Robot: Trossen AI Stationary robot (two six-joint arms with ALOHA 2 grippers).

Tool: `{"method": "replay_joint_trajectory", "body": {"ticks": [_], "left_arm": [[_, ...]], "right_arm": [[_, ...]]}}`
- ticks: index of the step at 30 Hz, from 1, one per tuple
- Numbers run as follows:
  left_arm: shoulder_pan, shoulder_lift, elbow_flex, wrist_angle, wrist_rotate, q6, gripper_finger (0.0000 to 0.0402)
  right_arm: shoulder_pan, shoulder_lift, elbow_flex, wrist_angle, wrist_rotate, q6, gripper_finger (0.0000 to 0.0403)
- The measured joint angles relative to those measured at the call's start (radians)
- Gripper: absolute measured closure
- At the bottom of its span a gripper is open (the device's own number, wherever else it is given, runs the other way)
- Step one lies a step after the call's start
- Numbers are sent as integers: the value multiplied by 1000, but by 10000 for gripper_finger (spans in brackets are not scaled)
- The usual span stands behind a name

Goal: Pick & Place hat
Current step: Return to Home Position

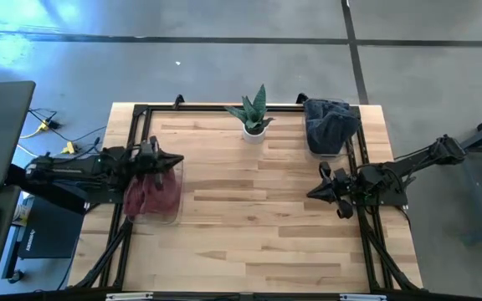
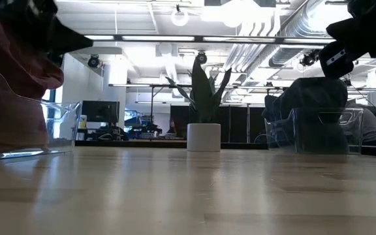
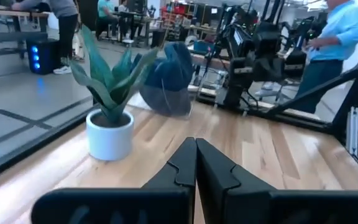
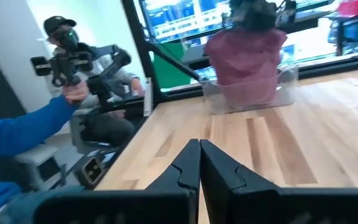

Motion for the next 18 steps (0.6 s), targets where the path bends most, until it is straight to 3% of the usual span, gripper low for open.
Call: {"method": "replay_joint_trajectory", "body": {"ticks": [7,18], "left_arm": [[-1,-224,-138,16,53,30,401],[-1,-218,-165,31,109,83,401]], "right_arm": [[0,0,0,0,20,-11,400],[0,8,0,7,12,-8,397]]}}
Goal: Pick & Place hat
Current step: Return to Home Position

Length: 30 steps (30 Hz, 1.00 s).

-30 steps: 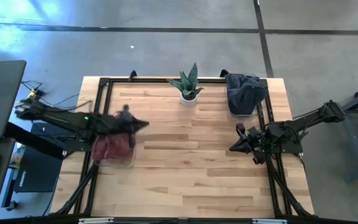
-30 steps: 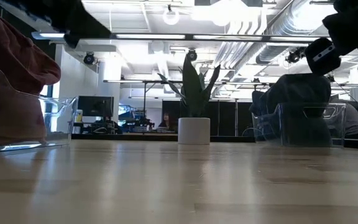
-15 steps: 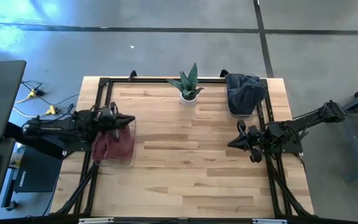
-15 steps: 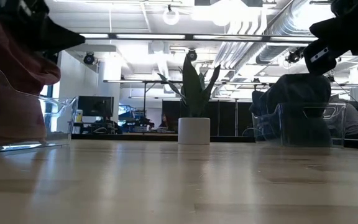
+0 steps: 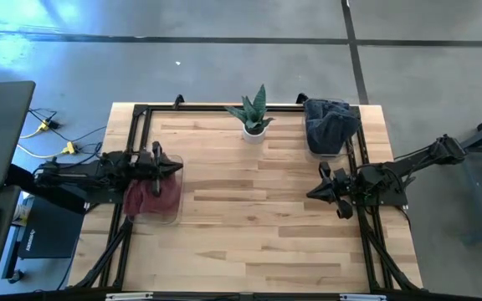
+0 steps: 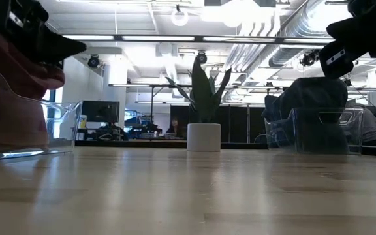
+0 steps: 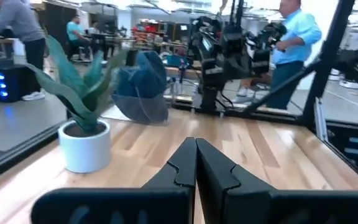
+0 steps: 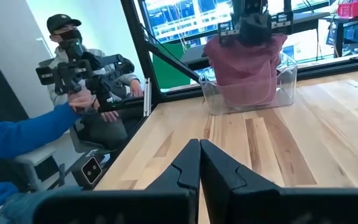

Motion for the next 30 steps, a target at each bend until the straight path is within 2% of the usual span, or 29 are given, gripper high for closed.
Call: {"method": "replay_joint_trajectory", "body": {"ticks": [5,19,30], "left_arm": [[0,2,-87,74,44,10,401],[0,6,-89,69,102,48,401],[0,6,-90,67,100,45,401]], "right_arm": [[0,0,0,0,-4,-3,400],[0,0,0,1,-16,-4,401],[0,-1,0,1,-18,-13,401]]}}
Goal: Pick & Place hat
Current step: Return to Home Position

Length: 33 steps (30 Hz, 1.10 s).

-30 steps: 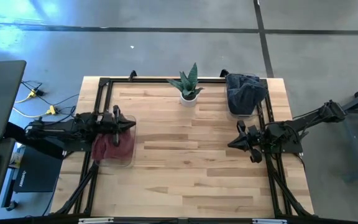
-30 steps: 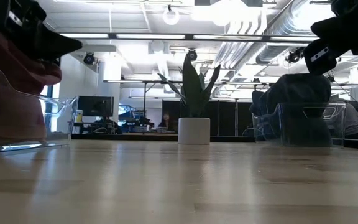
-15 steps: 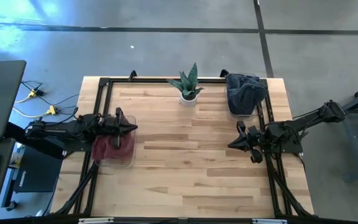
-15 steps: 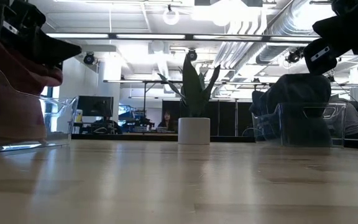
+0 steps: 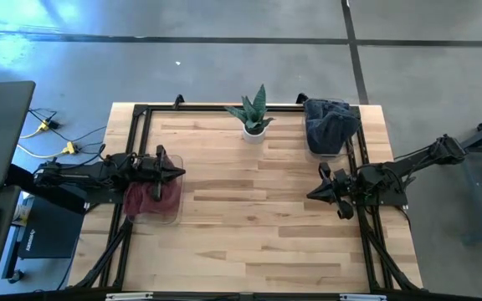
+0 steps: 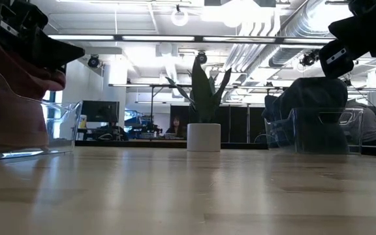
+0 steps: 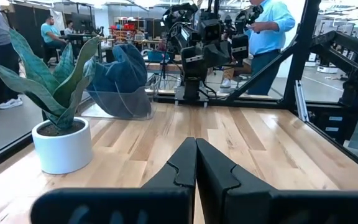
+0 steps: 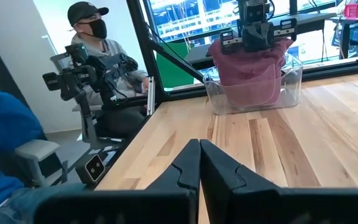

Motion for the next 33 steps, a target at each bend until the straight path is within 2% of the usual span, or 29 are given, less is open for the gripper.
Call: {"method": "replay_joint_trajectory", "body": {"ticks": [9,17,23,25,29,33], "left_arm": [[0,0,-1,0,-1,0,401],[0,0,-1,0,-2,0,401],[0,0,-1,0,-2,0,401],[0,0,-1,0,-2,0,401],[0,0,-1,0,-2,0,401],[0,-1,-1,-1,-2,0,401]], "right_arm": [[0,-2,0,0,0,-3,401],[-11,-30,-14,-6,27,-78,402],[-50,-190,-27,-82,83,-124,402],[-59,-260,-26,-136,87,-111,402],[-59,-390,-27,-284,171,-123,403],[-58,-394,-27,-317,107,-149,403]]}}
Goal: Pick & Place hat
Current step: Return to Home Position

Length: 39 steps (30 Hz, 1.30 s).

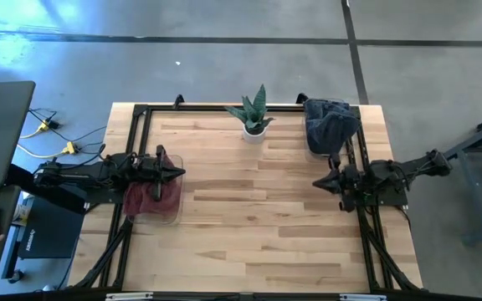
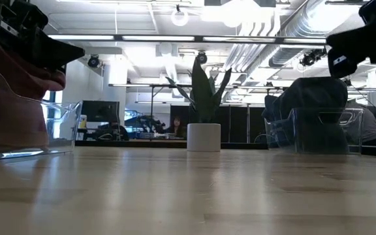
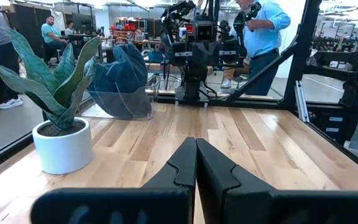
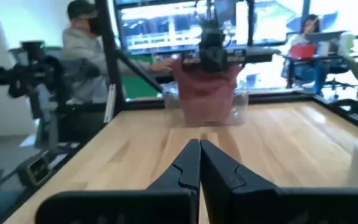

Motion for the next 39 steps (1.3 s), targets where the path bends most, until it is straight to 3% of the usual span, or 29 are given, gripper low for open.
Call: {"method": "replay_joint_trajectory", "body": {"ticks": [7,15,20,24,39], "left_arm": [[0,-1,0,0,-1,5,401],[0,-1,0,0,-1,6,401],[0,-1,0,0,-1,7,401],[0,-1,0,0,-2,7,401],[0,-1,0,1,-2,7,401]], "right_arm": [[-34,-5,3,-71,-43,-60,403],[-244,-5,3,-87,-182,-111,403],[-311,2,-39,43,-319,-134,403],[-311,6,-39,35,-257,-163,403],[-309,8,-39,31,-238,-134,394]]}}
